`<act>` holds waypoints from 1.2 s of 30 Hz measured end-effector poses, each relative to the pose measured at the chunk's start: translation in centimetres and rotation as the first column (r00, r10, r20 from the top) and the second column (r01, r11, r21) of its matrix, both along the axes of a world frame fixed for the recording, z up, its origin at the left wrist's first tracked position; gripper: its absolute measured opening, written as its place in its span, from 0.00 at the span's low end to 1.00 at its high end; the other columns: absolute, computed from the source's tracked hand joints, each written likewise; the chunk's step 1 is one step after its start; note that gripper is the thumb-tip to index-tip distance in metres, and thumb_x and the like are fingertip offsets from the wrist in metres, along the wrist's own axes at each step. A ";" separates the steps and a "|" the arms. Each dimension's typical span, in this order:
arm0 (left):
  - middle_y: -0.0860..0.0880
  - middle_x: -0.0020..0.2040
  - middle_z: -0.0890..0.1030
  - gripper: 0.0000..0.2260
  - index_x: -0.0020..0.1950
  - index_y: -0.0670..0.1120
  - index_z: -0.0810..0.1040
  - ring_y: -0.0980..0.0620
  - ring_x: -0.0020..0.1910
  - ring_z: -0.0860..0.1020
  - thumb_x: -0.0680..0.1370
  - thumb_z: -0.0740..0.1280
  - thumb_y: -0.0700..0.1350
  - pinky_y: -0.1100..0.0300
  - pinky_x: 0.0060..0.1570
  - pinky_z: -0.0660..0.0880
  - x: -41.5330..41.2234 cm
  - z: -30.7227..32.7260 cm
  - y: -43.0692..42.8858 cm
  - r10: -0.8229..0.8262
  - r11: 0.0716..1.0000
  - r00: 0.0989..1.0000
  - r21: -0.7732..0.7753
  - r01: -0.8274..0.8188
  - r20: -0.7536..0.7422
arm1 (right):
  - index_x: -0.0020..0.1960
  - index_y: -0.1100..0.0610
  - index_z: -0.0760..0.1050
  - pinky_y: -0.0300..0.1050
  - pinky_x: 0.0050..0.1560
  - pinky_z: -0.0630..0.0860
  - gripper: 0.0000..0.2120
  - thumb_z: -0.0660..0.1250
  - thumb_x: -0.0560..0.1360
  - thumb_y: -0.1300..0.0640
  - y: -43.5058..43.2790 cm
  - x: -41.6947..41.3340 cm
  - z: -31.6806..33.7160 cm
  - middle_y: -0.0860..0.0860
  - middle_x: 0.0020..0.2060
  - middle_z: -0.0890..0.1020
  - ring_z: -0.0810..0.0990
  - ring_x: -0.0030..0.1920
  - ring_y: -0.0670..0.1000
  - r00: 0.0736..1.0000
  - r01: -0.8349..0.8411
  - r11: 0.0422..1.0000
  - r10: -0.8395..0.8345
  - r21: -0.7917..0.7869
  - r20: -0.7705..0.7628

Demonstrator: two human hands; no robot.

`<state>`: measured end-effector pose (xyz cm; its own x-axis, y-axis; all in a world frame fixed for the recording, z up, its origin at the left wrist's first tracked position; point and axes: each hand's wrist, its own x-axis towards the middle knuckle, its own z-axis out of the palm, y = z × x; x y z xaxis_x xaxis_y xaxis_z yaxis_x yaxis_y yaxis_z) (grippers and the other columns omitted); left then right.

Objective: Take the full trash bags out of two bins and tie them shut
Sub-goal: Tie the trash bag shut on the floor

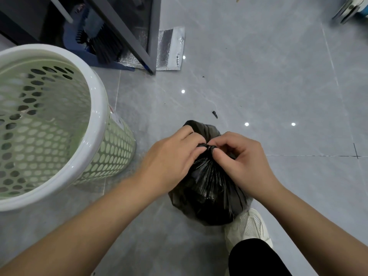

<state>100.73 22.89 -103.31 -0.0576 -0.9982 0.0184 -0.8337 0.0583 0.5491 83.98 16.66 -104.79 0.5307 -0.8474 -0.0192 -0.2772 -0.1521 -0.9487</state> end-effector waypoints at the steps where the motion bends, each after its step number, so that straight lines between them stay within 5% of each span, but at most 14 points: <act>1: 0.53 0.44 0.74 0.13 0.49 0.48 0.76 0.52 0.38 0.75 0.80 0.55 0.53 0.52 0.38 0.74 -0.1 -0.1 -0.1 0.016 1.000 0.999 0.001 -0.016 -0.047 | 0.44 0.55 0.82 0.37 0.40 0.74 0.07 0.67 0.70 0.64 0.1 0.0 0.0 0.47 0.37 0.82 0.78 0.37 0.47 1.000 -0.007 1.000 0.007 0.008 -0.002; 5: 0.54 0.30 0.70 0.14 0.35 0.45 0.70 0.57 0.32 0.69 0.79 0.58 0.47 0.58 0.36 0.67 -1.1 -0.1 -0.8 0.186 0.971 0.943 0.200 -0.133 -0.275 | 0.48 0.51 0.81 0.38 0.44 0.76 0.09 0.67 0.70 0.61 0.8 -0.2 -0.5 0.47 0.38 0.82 0.80 0.39 0.47 1.000 0.009 1.000 -0.009 -0.011 -0.015; 9: 0.55 0.22 0.61 0.17 0.28 0.48 0.63 0.55 0.22 0.58 0.77 0.57 0.40 0.58 0.28 0.55 -1.5 0.8 -2.2 0.588 0.717 0.638 0.685 -0.127 -0.498 | 0.46 0.55 0.82 0.37 0.44 0.75 0.06 0.67 0.71 0.60 1.0 -0.2 -0.6 0.48 0.39 0.82 0.80 0.39 0.46 1.000 0.000 0.988 -0.002 -0.152 -0.019; 11: 0.51 0.25 0.64 0.16 0.30 0.46 0.67 0.54 0.21 0.60 0.78 0.57 0.41 0.60 0.27 0.59 -1.7 0.8 -2.5 0.668 0.661 0.548 0.741 -0.123 -0.504 | 0.45 0.57 0.82 0.40 0.44 0.75 0.05 0.67 0.71 0.62 0.8 -0.1 -0.5 0.49 0.39 0.82 0.80 0.40 0.48 1.000 0.011 0.983 -0.014 -0.182 -0.011; 13: 0.51 0.34 0.74 0.09 0.40 0.48 0.73 0.54 0.26 0.71 0.79 0.61 0.46 0.60 0.29 0.68 -2.0 0.7 -1.8 0.650 0.737 0.580 0.592 -0.326 -0.491 | 0.43 0.57 0.81 0.40 0.44 0.76 0.05 0.69 0.71 0.65 0.4 0.0 -0.4 0.49 0.38 0.82 0.80 0.39 0.48 0.996 0.081 0.987 -0.084 -0.139 -0.017; 15: 0.55 0.48 0.74 0.03 0.49 0.51 0.72 0.59 0.39 0.75 0.77 0.65 0.47 0.66 0.40 0.71 -2.5 0.5 -0.3 0.586 0.802 0.671 0.208 -0.560 -0.453 | 0.41 0.56 0.81 0.42 0.43 0.77 0.06 0.69 0.71 0.66 0.3 0.1 -0.5 0.49 0.37 0.83 0.80 0.38 0.49 0.983 0.183 0.983 -0.183 0.001 -0.015; 17: 0.54 0.47 0.72 0.05 0.47 0.49 0.73 0.59 0.43 0.72 0.75 0.68 0.44 0.68 0.44 0.69 -3.1 0.4 0.9 0.506 0.817 0.785 -0.092 -0.569 -0.357 | 0.40 0.55 0.80 0.45 0.42 0.78 0.06 0.69 0.71 0.65 0.4 0.3 -0.5 0.49 0.35 0.83 0.80 0.38 0.52 0.964 0.266 0.959 -0.266 0.094 -0.013; 21: 0.58 0.39 0.76 0.02 0.44 0.50 0.80 0.60 0.36 0.72 0.75 0.68 0.47 0.56 0.43 0.73 -4.6 -0.4 0.9 0.452 0.880 0.852 -0.027 -0.475 -0.266 | 0.40 0.56 0.80 0.44 0.42 0.79 0.05 0.69 0.71 0.65 0.8 0.9 -0.6 0.52 0.36 0.83 0.81 0.39 0.53 0.947 0.317 0.933 -0.320 0.172 -0.010; 29: 0.54 0.38 0.80 0.04 0.43 0.49 0.82 0.55 0.34 0.76 0.75 0.68 0.46 0.53 0.37 0.75 -5.0 -0.6 -0.2 0.452 0.884 0.856 -0.002 -0.467 -0.252 | 0.41 0.56 0.81 0.35 0.40 0.75 0.05 0.70 0.71 0.65 1.1 0.8 -0.6 0.47 0.34 0.83 0.79 0.36 0.43 0.927 0.369 0.901 -0.375 0.230 -0.019; 32: 0.54 0.37 0.78 0.03 0.41 0.48 0.81 0.55 0.32 0.75 0.74 0.68 0.44 0.54 0.35 0.74 -4.7 -0.4 -0.5 0.459 0.880 0.852 -0.004 -0.475 -0.253 | 0.42 0.56 0.80 0.36 0.40 0.74 0.04 0.70 0.72 0.64 1.1 0.7 -0.5 0.45 0.34 0.81 0.78 0.36 0.43 0.950 0.303 0.921 -0.311 0.245 -0.010; 36: 0.55 0.35 0.76 0.03 0.40 0.48 0.80 0.55 0.31 0.73 0.73 0.68 0.44 0.61 0.34 0.72 -3.7 -0.3 -1.0 0.396 0.912 0.886 -0.005 -0.410 -0.242 | 0.42 0.55 0.80 0.46 0.48 0.77 0.02 0.71 0.70 0.57 0.7 0.1 -0.5 0.56 0.42 0.81 0.80 0.43 0.51 0.964 0.239 0.888 -0.265 0.394 0.013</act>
